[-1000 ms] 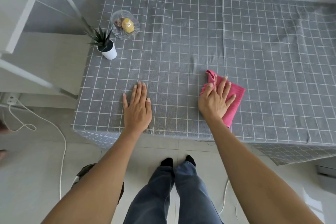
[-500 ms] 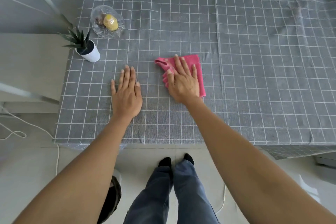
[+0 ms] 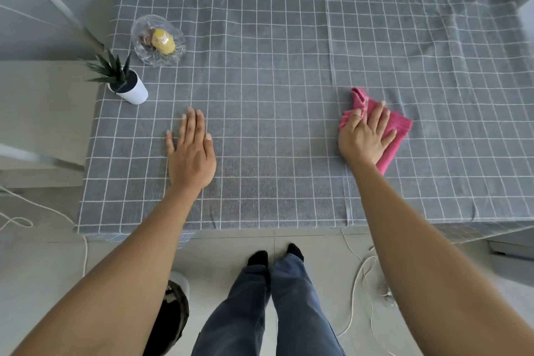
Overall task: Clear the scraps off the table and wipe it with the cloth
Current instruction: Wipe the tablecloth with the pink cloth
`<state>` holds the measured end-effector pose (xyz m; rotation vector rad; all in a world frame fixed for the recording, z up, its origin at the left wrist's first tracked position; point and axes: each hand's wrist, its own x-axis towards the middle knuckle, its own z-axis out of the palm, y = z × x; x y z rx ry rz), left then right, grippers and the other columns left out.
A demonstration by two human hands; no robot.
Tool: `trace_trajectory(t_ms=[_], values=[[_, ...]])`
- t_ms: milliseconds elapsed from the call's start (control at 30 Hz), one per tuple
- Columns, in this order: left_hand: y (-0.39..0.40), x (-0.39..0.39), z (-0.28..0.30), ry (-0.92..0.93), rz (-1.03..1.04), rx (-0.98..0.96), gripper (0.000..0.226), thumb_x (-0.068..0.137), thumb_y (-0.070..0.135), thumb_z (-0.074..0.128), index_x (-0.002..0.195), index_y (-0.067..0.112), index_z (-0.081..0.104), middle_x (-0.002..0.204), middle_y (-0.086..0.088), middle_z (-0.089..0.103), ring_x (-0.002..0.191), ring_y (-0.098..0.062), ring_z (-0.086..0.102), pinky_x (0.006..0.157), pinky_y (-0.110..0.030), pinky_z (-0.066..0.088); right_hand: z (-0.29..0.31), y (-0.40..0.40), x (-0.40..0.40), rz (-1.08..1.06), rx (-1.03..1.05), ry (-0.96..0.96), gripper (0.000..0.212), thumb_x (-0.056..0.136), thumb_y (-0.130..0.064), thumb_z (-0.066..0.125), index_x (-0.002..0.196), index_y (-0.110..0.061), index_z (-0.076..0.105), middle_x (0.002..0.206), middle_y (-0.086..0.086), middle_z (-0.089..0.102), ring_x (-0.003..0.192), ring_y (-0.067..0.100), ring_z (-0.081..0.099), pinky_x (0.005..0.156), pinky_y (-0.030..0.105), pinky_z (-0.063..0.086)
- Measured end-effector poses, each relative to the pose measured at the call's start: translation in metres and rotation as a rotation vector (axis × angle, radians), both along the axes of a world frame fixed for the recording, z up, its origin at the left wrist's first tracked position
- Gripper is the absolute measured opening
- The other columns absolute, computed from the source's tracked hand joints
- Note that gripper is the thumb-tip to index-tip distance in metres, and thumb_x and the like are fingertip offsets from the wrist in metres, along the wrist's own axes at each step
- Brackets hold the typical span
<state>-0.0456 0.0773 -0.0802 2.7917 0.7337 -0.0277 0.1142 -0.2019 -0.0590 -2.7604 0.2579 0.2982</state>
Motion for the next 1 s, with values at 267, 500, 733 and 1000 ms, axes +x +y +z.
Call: trace_trajectory(t_ms=[267,500,733,1000], values=[[-0.027,-0.004,0.004,0.002,0.016,-0.066,0.054,0.104,0.030,0.015,0.152,0.015,-0.001,0.161,0.000,-0.007,0.148,-0.016,-0.007,0.119,-0.047,-0.005,0.001,0.040,-0.094,0.401,0.020,0.025,0.049,0.100,-0.046,0.000,0.148,-0.038,-0.007,0.159,-0.005,-0.017,0.145,0.015,-0.019,0.115,0.046,-0.018],[-0.074,-0.012,0.002,-0.007,-0.051,-0.060,0.057,0.099,0.035,0.008,0.153,0.015,0.004,0.160,0.001,-0.003,0.148,-0.014,-0.005,0.118,-0.044,-0.008,-0.001,0.012,-0.100,0.642,0.028,-0.037,0.047,0.101,-0.045,0.004,0.147,-0.043,-0.006,0.160,-0.010,-0.009,0.146,0.009,-0.016,0.118,0.045,-0.013],[-0.116,-0.014,0.004,0.031,-0.124,-0.065,0.062,0.096,0.040,0.002,0.153,0.016,-0.001,0.160,0.001,-0.007,0.147,-0.012,-0.010,0.117,-0.044,-0.010,0.003,0.004,-0.092,0.491,-0.010,0.035,0.058,0.098,-0.055,0.013,0.151,-0.039,-0.005,0.160,-0.004,-0.015,0.146,0.016,-0.017,0.116,0.048,-0.015],[-0.165,-0.022,0.022,0.115,-0.244,-0.161,0.066,0.085,0.045,-0.011,0.147,0.020,-0.015,0.155,0.003,-0.022,0.144,-0.012,-0.019,0.119,-0.042,-0.010,0.019,-0.064,-0.109,0.709,-0.017,0.083,0.077,0.089,-0.072,0.020,0.152,-0.036,-0.004,0.157,-0.009,-0.020,0.143,0.012,-0.024,0.116,0.045,-0.016]])
